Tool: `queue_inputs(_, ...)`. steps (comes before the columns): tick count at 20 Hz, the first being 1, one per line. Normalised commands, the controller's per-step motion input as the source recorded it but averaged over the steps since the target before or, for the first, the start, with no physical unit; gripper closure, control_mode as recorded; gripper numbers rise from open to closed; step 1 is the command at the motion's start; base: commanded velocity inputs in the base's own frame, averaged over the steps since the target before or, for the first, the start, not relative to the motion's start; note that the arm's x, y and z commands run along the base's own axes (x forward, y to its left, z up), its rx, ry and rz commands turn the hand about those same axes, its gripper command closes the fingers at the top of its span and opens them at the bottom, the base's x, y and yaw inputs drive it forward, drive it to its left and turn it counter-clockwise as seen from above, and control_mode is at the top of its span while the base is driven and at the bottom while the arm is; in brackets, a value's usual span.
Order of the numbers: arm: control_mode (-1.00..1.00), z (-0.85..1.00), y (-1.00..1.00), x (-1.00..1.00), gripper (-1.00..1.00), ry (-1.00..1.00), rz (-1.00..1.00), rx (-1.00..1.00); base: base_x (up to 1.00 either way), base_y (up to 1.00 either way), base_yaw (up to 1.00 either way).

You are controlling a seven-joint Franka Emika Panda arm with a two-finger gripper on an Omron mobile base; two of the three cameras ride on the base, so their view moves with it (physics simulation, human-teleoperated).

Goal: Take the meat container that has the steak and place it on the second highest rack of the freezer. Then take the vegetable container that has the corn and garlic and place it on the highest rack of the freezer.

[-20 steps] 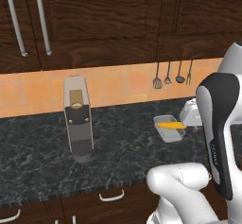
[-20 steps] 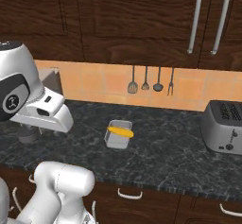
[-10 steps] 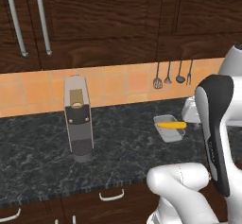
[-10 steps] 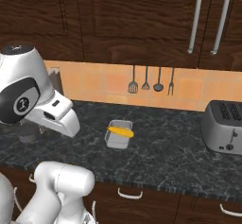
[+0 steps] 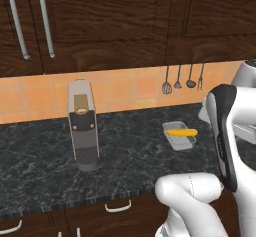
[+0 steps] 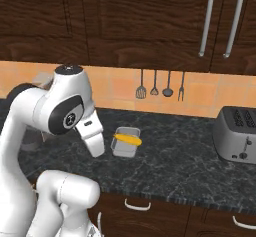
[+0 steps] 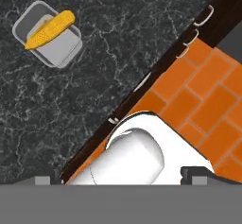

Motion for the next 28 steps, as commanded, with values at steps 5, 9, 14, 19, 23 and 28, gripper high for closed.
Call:
queue_inputs(5, -1.0, -0.4, -0.29, 0.68, -1.0, -0.01, -0.18, 0.07, 0.0, 0.0, 0.0)
queue_inputs(9, -1.0, -0.38, -0.06, 0.8, -1.0, 0.0, -0.04, 0.0, 0.0, 0.0, 0.0)
queue_inputs(14, -1.0, -0.77, -0.06, 0.52, -1.0, 0.0, 0.0, 0.0, 0.0, 0.0, 0.0)
queue_inputs(19, -1.0, -0.67, -0.11, 0.27, -1.0, 0.0, -0.02, 0.03, 0.0, 0.0, 0.0)
queue_inputs(23, -1.0, 0.0, -0.14, 0.44, -1.0, 0.0, -0.21, 0.07, 0.0, 0.0, 0.0)
queue_inputs(28, -1.0, 0.0, 0.0, 0.41, -1.0, 0.09, -0.24, 0.08, 0.0, 0.0, 0.0)
